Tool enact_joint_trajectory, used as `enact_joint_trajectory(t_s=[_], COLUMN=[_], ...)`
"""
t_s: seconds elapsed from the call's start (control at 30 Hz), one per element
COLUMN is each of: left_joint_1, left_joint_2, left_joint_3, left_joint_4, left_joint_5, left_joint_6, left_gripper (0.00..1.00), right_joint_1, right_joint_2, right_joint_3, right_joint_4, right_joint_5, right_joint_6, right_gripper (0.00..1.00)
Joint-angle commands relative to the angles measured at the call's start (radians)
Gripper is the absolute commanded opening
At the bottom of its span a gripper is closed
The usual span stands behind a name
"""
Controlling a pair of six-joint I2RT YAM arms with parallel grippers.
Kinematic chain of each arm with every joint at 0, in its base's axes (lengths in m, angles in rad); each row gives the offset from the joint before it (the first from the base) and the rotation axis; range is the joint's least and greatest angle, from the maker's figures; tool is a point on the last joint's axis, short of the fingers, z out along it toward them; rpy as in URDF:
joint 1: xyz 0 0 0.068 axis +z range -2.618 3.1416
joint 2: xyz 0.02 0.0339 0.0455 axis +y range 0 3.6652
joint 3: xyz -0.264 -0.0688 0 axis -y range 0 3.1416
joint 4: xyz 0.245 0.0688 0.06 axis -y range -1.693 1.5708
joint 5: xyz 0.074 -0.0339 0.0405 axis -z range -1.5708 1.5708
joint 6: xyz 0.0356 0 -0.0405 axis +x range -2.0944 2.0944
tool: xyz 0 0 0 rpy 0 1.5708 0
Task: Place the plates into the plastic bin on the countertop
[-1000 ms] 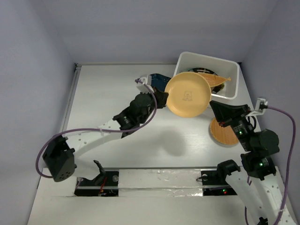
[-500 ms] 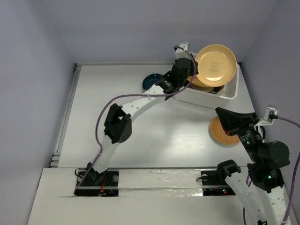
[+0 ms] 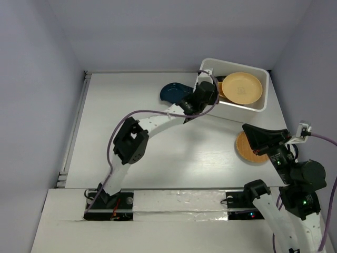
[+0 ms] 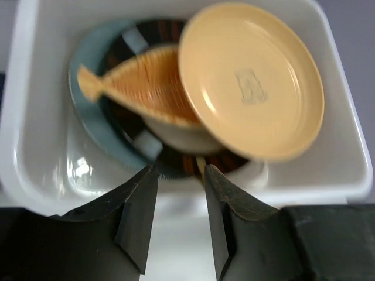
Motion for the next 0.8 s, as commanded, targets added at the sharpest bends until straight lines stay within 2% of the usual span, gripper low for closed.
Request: enact_joint_trajectory(t_s=[0.0,0.17,0.27,0.37,0.5,0.63,0.77], left_joint_1=[-0.101,-0.23,-0.249,-0.249,-0.249,-0.249,-0.249], left_joint_2=[-0.234,-0.346,-0.317,-0.264,-0.201,-0.133,-0.058], left_joint_3=[-0.188,-0.486,-0.552,-0.579,-0.591,-0.608,-0.574], left_joint_4=[0.146,0.2,0.226,0.297,0.375,0.482,0.513], left_joint_5=[-0.006,0.034,0.121,0.223,0.266,0.315,0.35], left_joint_6=[0.05,0.0,-0.071,-0.16,-0.24,-0.364,-0.421], left_gripper=[0.34,0.27,0.26,0.28,0.33,0.47,0.5], right_joint_1=[0.01,0.01,0.01,0.01,0.01,0.01,0.01], right_joint_2=[-0.016,-0.041,-0.033,-0.013,-0.019,-0.009,-0.001], right_joint_3=[0.043,0.017,0.004,-0.002,-0.034,-0.045,-0.071], right_joint_4=[-0.009,-0.011,0.002,0.012,0.032,0.035,0.061], right_joint_5=[0.0,0.031,0.028,0.016,0.008,0.002,-0.001], right_joint_6=[-0.027,-0.038,-0.042,-0.036,-0.024,-0.022,-0.009], right_gripper=[0.14,0.15,0.15,0.15,0.15,0.15,0.16])
